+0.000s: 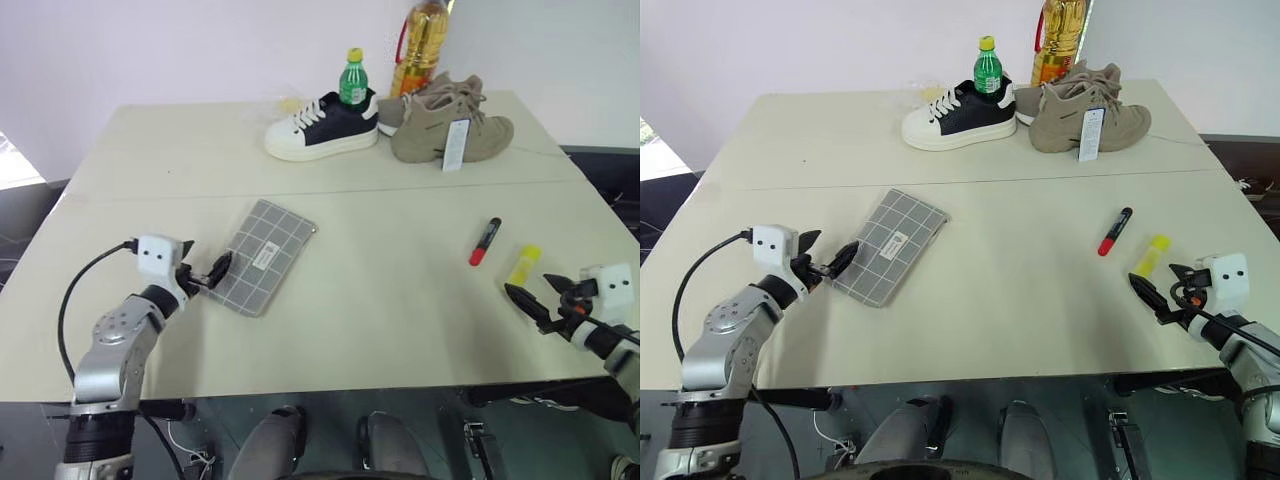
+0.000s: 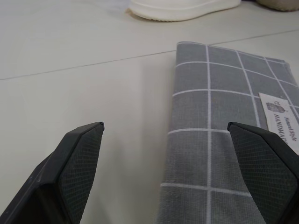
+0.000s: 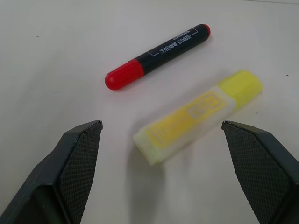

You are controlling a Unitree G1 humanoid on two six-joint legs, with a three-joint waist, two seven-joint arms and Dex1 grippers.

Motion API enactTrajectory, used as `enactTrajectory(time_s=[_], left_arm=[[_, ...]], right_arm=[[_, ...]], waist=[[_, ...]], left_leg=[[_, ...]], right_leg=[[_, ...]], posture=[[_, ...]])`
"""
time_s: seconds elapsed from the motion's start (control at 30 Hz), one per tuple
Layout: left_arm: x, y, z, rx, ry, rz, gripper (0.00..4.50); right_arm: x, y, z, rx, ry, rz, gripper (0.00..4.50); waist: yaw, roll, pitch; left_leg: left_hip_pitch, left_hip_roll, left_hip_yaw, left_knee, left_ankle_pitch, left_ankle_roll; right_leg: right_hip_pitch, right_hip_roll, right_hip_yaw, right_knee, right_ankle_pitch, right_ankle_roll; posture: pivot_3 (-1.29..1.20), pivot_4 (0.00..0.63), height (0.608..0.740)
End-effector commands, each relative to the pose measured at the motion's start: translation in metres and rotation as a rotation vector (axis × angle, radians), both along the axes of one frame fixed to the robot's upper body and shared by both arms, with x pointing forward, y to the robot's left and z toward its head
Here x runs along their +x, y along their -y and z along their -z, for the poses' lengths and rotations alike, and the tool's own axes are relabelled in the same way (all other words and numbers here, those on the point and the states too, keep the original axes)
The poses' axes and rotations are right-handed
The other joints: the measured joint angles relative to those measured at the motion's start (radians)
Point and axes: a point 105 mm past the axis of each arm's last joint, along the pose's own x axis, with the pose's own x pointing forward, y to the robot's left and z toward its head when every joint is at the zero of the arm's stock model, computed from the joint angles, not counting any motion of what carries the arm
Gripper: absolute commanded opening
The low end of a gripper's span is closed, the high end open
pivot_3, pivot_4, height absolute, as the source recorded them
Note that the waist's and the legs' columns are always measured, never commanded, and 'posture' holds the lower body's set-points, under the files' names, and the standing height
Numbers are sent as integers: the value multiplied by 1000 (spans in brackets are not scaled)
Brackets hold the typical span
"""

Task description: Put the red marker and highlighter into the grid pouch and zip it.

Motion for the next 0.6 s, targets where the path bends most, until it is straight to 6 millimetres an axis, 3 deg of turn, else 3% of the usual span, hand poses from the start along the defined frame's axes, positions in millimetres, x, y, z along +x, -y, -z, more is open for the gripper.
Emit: enactTrajectory(time_s=[0.03,0.17,0.3,0.6], left_arm=[[3,-1,-10,21,38,-8,4495],[4,-1,-10,12,37,-17,4495],[-1,-1,-16,-2,59,-12,4495],[-25,-7,-15,56,112,-52,4495]], right_arm=[[3,-1,-13,-26,42,-7,4285],[8,-4,-16,-28,56,-29,4285],[28,-36,-41,-9,113,-171,4285],[70,-183,-64,59,216,-615,4285]], waist=[[-1,0,0],[0,0,0],[-4,0,0],[-2,0,0]], left_leg=[[0,0,0,0,0,0],[0,0,0,0,0,0],[0,0,0,0,0,0],[0,4,2,0,-1,1]], right_leg=[[0,0,0,0,0,0],[0,0,0,0,0,0],[0,0,0,0,0,0],[-2,2,0,-1,1,-1]], posture=[[0,150,738],[0,150,738],[0,150,738],[0,150,738]])
